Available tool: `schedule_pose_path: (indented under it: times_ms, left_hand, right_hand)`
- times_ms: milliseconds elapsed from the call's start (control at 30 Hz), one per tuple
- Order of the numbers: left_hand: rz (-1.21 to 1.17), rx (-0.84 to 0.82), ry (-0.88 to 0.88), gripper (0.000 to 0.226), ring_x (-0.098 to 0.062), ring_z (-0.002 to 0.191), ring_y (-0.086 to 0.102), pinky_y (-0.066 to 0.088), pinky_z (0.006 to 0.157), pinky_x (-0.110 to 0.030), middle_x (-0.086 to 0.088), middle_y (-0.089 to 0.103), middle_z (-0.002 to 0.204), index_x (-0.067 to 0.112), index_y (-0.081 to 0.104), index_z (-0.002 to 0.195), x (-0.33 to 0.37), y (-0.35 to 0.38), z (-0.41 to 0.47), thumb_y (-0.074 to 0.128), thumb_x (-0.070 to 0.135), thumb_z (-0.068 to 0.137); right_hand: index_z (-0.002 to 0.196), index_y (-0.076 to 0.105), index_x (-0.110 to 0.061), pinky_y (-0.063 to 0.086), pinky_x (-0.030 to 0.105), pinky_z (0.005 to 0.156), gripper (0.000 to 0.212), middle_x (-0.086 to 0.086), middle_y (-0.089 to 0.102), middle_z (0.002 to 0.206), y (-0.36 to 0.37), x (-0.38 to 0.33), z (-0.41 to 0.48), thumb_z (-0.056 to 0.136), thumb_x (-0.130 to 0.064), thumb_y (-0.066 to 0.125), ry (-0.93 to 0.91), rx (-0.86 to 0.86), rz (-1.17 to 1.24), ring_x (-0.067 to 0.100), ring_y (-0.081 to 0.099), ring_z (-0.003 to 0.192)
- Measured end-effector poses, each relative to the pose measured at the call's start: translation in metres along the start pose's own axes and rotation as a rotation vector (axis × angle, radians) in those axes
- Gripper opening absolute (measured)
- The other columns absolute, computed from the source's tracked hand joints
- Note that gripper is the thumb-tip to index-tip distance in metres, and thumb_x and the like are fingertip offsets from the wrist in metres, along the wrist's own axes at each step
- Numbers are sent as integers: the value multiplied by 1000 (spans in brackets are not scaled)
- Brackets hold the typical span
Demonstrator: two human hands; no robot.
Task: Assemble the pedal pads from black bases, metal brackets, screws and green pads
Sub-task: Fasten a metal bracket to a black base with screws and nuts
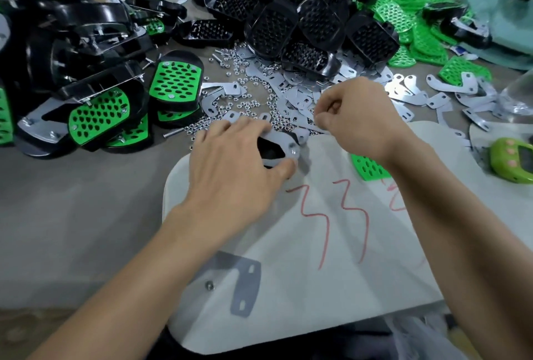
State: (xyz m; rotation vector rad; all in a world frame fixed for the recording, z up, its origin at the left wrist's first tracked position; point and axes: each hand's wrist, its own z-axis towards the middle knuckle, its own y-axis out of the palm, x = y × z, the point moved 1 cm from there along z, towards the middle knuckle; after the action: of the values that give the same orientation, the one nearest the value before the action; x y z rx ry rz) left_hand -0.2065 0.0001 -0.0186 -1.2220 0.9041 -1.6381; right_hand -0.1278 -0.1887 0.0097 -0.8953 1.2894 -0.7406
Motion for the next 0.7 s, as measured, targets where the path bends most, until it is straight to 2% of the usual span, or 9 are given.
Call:
schedule_pose_path:
  times_ms: [67, 133, 200, 300, 367, 433, 533, 600, 700]
  left_hand:
    - [-31, 14, -32, 62, -20, 127, 45, 28, 103, -35, 15, 61, 132, 34, 59, 131, 1, 3, -2, 61, 70, 81]
    - [-204, -17, -41, 65, -15, 131, 41, 30, 106, -34, 17, 58, 134, 38, 56, 138, -2, 0, 0, 71, 63, 79]
    - [-382, -35, -57, 65, -9, 129, 45, 36, 104, -30, 19, 59, 129, 46, 57, 137, -8, -7, 3, 80, 49, 76]
    - [-470, 25, -50, 59, 3, 119, 55, 38, 100, -18, 28, 67, 118, 47, 61, 130, -15, -11, 2, 79, 39, 74]
    - [-461, 74, -29, 47, 4, 107, 55, 40, 98, -20, 29, 66, 108, 45, 69, 119, -13, -9, 0, 79, 39, 73]
    - [-375, 174, 87, 25, -1, 93, 49, 39, 93, -28, 25, 64, 97, 39, 78, 98, -8, -5, -4, 81, 37, 73]
    - [-265, 302, 317, 3, -9, 83, 53, 35, 87, -33, 21, 73, 80, 29, 81, 78, -3, 4, -7, 83, 29, 75]
    - [-243, 303, 352, 2, -10, 80, 54, 35, 86, -32, 21, 74, 78, 31, 82, 80, -7, 9, -8, 81, 32, 78]
    - [-244, 282, 358, 8, -9, 81, 53, 33, 88, -28, 22, 75, 83, 31, 83, 83, -10, 13, -8, 75, 35, 83]
  right_hand:
    - [68, 73, -22, 39, 10, 49, 13, -12, 60, 53, 0, 3, -8, 77, -12, 72, 47, 14, 125, -1, 53, 50]
    - [67, 72, -25, 40, 11, 50, 16, -12, 59, 53, 2, 5, -18, 78, -14, 75, 66, -54, 168, -1, 50, 48]
    - [67, 72, -25, 39, 11, 47, 16, -14, 56, 51, 6, 6, -29, 79, -14, 75, 74, -114, 209, 1, 48, 47]
    - [70, 71, -21, 42, 13, 46, 17, -12, 55, 51, 11, 6, -40, 82, -10, 73, 70, -112, 348, 1, 46, 47]
    - [75, 69, -19, 50, 26, 58, 17, 0, 64, 66, 12, 2, -44, 86, -7, 69, 21, -58, 443, 7, 53, 59]
    - [81, 65, -20, 51, 33, 71, 18, -1, 71, 81, 13, -4, -47, 90, -5, 63, -69, -32, 505, 10, 61, 75]
    - [87, 58, -25, 48, 22, 79, 21, -13, 76, 95, 15, -8, -52, 94, -5, 57, -180, -110, 561, 5, 67, 93]
    - [91, 57, -26, 46, 18, 86, 18, -21, 75, 97, 17, -8, -55, 96, -9, 57, -221, -134, 483, 2, 67, 96]
    - [94, 55, -30, 44, 15, 88, 15, -32, 71, 103, 16, -6, -57, 97, -16, 59, -236, -107, 294, -4, 64, 101]
